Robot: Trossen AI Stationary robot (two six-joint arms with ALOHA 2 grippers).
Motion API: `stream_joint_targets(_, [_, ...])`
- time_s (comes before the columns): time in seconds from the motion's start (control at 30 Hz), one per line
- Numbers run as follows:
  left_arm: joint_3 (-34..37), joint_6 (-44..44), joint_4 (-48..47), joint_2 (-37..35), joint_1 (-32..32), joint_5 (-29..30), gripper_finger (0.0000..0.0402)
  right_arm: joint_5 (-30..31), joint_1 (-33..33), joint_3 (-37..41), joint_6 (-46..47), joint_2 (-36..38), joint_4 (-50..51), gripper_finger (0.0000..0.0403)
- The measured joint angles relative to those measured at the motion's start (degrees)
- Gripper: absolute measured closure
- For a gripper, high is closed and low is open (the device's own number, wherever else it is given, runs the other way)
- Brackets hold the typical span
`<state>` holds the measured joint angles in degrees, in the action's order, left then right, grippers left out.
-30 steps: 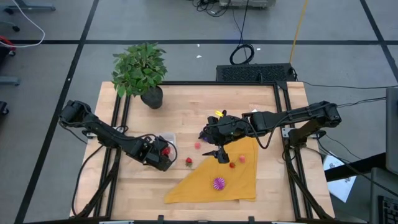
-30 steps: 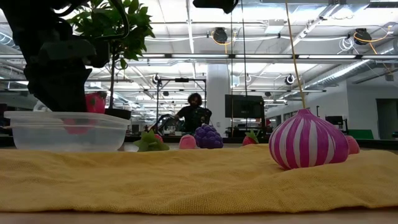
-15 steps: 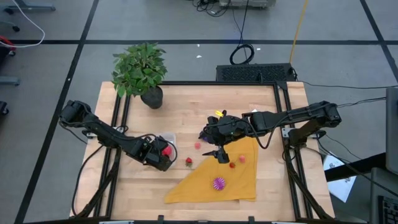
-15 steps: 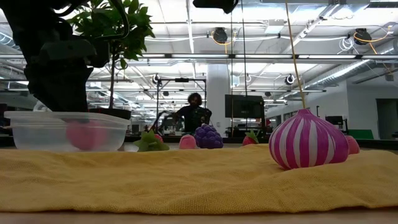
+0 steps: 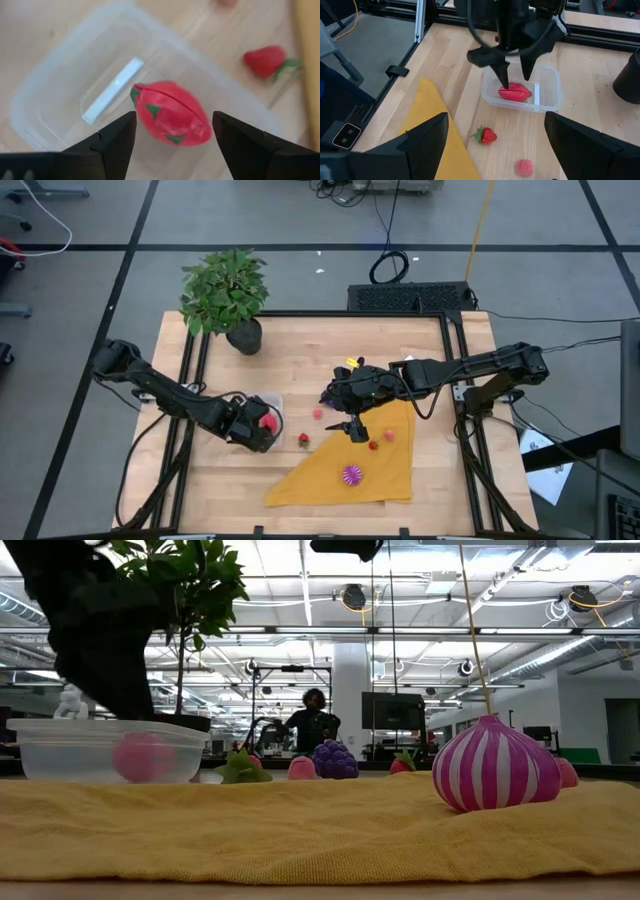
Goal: Pick and placing Produce into tupperware
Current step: Put the purple grapes into the transparent bin
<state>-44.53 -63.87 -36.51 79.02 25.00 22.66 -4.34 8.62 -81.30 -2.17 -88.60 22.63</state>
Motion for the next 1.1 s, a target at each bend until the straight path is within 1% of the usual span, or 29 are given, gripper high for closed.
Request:
stream_joint_targets(0.23, [0.0, 2.3, 0.1, -8.0, 3.2, 2.1, 0.0139, 0.0, 0.0, 2.4, 0.0, 0.0, -1.0, 0.008])
stream_joint_targets(0.4, [0.0, 2.7, 0.8, -13.6, 8.0, 5.0, 0.0137, 0.0, 0.0, 3.5, 0.0, 0.0, -1.2, 0.008])
stream_joint_targets(0.53, [0.0, 3.1, 1.0, -17.4, 13.0, 9.7, 0.0141, 0.0, 0.0, 3.5, 0.1, 0.0, -1.3, 0.008])
stream_joint_targets(0.63, [0.0, 3.7, 1.0, -20.1, 16.5, 12.9, 0.0141, 0.0, 0.0, 3.5, 1.8, 0.0, -0.4, 0.008])
stream_joint_targets(0.77, [0.0, 5.5, 0.7, -23.4, 21.0, 15.2, 0.014, 0.0, 0.0, 3.5, 4.4, 0.0, 1.6, 0.008])
stream_joint_targets(0.9, [0.0, 7.1, 1.9, -24.7, 26.0, 19.6, 0.0138, 0.0, 0.0, 4.7, 6.2, 0.0, 1.2, 0.008])
stream_joint_targets(0.97, [0.0, 10.4, 5.1, -24.8, 28.6, 21.8, 0.0138, 0.3, -0.3, 5.9, 6.9, 0.0, 1.1, 0.008])
stream_joint_targets(1.1, [0.0, 24.1, 16.4, -24.8, 33.6, 25.9, 0.0141, 6.9, -1.3, 8.8, 8.0, 0.0, -0.9, 0.008])
